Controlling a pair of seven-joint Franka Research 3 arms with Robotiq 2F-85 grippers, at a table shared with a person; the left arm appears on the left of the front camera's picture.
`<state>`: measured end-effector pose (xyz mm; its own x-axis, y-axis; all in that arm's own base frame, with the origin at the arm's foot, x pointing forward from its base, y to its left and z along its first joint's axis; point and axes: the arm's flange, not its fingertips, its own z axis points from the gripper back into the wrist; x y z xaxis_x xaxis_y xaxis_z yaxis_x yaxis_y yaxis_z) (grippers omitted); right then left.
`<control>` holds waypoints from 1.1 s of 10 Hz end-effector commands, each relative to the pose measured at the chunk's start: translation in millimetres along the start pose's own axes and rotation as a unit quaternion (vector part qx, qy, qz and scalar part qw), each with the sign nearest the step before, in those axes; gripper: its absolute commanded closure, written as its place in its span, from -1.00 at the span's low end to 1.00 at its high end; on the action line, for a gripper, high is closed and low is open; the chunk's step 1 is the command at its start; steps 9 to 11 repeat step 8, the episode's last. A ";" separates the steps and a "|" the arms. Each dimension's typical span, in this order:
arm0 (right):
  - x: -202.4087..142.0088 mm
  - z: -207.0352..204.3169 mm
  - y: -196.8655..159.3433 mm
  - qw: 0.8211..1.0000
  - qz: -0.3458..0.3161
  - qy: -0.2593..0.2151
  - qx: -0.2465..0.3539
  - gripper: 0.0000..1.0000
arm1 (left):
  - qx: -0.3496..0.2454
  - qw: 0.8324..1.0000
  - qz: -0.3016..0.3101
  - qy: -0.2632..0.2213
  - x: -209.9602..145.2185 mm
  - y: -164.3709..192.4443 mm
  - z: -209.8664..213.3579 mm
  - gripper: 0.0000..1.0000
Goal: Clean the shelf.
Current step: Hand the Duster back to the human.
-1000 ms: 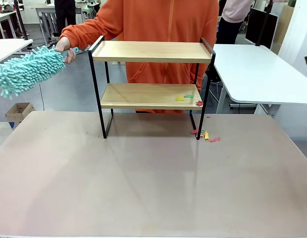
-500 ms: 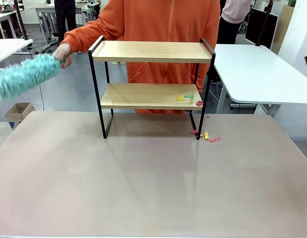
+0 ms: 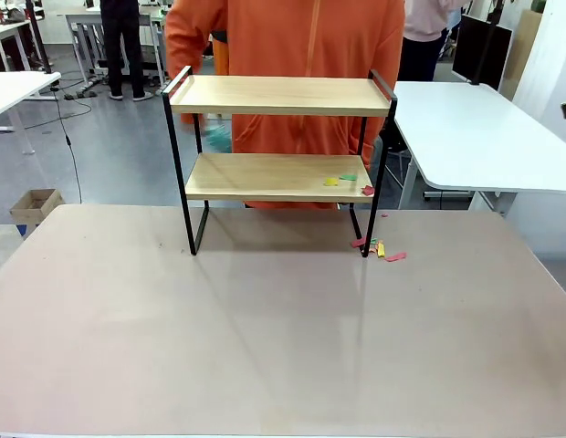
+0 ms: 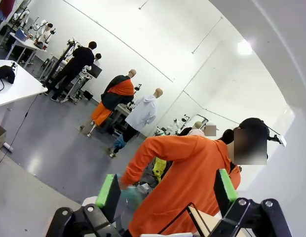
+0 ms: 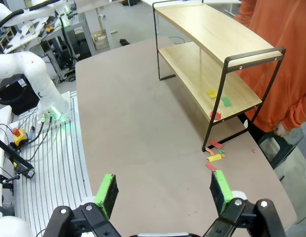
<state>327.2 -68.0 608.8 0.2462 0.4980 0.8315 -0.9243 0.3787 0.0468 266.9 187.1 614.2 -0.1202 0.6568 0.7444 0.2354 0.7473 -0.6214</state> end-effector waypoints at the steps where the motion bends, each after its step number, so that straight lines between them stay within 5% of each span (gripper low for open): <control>1: -0.5 0.5 0.1 1.000 0.006 0.000 0.002 -1.00 | -0.006 1.000 0.006 -0.005 -3.1 0.4 0.6 -1.00; 11: -0.5 0.5 0.1 1.000 0.006 0.000 0.002 -1.00 | -0.006 1.000 0.006 -0.005 -3.1 0.4 0.6 -1.00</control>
